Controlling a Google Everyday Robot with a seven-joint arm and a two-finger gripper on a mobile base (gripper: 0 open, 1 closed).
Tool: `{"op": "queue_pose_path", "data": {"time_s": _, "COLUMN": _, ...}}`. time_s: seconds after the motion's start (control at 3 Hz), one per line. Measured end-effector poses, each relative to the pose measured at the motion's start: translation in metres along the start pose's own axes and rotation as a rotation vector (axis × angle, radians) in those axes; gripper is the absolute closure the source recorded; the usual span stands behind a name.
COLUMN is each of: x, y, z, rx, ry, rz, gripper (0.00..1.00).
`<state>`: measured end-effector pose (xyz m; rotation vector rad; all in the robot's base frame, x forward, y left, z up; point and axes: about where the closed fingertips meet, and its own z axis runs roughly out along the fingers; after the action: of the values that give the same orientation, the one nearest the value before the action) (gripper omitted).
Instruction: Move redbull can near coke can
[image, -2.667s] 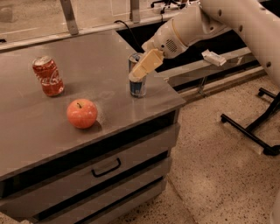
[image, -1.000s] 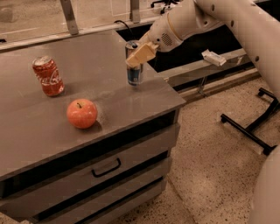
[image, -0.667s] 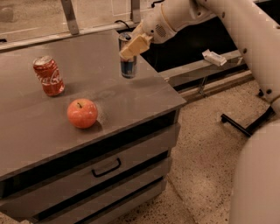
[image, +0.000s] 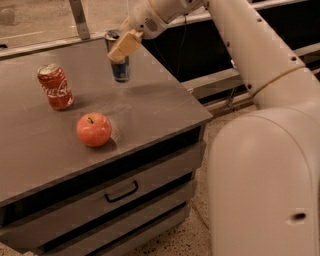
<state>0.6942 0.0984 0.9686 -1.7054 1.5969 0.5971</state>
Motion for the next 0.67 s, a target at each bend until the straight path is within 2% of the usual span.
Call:
{"op": "queue_pose_path", "data": {"time_s": 0.33, "x": -0.016, "y": 0.002, "z": 0.044, "rx": -0.076, "ry": -0.007, "rz": -0.049, "gripper": 1.00}}
{"op": "queue_pose_path", "data": {"time_s": 0.67, "x": -0.025, "y": 0.009, "z": 0.078, "rx": -0.146, "ry": -0.040, "rz": -0.069, "gripper": 1.00}}
